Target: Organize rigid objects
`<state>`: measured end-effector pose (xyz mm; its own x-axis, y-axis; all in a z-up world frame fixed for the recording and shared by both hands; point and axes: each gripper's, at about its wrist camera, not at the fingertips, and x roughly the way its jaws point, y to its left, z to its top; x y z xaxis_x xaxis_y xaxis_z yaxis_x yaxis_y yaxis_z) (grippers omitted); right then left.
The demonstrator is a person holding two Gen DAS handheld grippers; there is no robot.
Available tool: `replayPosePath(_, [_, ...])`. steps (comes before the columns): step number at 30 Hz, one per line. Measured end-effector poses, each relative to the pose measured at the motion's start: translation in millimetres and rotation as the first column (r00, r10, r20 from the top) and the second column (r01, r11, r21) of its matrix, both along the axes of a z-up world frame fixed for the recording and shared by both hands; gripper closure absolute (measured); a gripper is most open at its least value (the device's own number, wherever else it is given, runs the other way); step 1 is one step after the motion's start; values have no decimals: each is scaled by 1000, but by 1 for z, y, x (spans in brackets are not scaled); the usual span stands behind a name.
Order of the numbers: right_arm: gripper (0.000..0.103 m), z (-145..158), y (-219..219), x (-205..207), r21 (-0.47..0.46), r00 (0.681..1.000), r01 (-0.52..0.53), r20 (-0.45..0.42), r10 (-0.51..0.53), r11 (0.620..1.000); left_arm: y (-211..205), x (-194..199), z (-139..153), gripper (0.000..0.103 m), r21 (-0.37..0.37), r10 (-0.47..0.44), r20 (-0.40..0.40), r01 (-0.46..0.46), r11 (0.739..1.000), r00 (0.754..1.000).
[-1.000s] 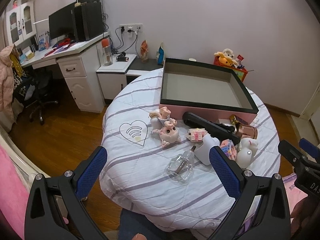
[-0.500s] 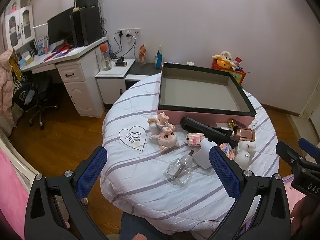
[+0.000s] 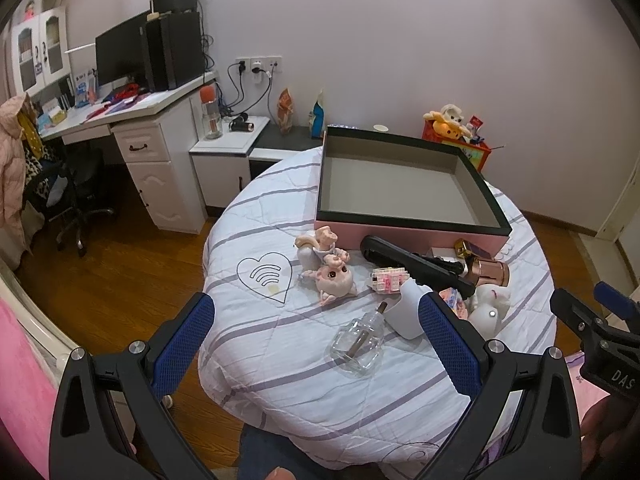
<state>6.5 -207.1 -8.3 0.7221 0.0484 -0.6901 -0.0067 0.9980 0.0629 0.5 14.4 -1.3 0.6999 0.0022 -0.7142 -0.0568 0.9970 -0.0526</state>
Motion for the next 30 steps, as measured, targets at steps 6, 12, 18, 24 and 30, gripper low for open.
replayPosePath(6, [0,-6,0,6,-1,1000,-2,-17,2,1000,3,6,-5,0,-3,-3,-13,3,1000,1000])
replayPosePath(12, [0,-15,-1,16,1,999,2,-41,-2,1000,7,20,-21,0,-5,4,-43,-4,1000,999])
replayPosePath(18, [0,-31,-4,31,1,997,9,-82,-9,1000,14,53,-50,0,6,23,-92,-22,1000,996])
replayPosePath(24, [0,-47,-7,50,0,991,21,-129,-21,1000,9,89,-75,0,-11,-10,-136,9,1000,991])
replayPosePath(30, [0,-60,-12,64,-2,986,35,-165,-34,999,8,115,-96,0,-12,7,-166,-9,1000,986])
